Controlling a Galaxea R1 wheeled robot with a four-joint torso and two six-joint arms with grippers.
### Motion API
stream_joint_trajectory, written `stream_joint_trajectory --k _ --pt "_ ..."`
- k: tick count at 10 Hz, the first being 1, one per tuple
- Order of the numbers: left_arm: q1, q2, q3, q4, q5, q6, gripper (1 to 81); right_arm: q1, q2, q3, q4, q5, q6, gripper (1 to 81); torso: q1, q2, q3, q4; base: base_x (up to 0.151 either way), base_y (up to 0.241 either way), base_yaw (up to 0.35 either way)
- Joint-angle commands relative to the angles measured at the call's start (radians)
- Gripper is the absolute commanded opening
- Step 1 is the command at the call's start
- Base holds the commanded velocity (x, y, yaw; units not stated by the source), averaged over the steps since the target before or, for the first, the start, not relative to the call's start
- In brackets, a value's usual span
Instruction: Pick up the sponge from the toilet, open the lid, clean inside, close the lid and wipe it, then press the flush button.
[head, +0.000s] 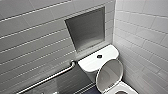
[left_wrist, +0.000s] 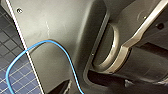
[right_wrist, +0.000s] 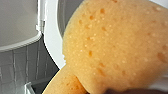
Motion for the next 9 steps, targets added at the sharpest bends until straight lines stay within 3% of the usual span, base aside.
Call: stream_joint_trajectory --k 1,6,9 --pt "0.004 -0.006 -0.003 0.007 0.076 0.006 81.1 -0.023 -0.084 0.11 -0.007 -0.013 -0.013 1.0 0.0 0.0 0.0 0.0 0.0 0.0 0.0" --pt "0.004 -0.008 -0.003 0.022 0.075 0.006 81.1 -0.14 -0.13 0.192 -0.007 0.108 -0.036 1.0 0.0 0.0 0.0 0.0 0.0 0.0 0.0" --pt "0.003 -0.011 -0.003 0.022 0.073 0.006 81.1 -0.04 -0.148 0.23 -0.009 0.098 -0.04 1.0 0.0 0.0 0.0 0.0 0.0 0.0 0.0"
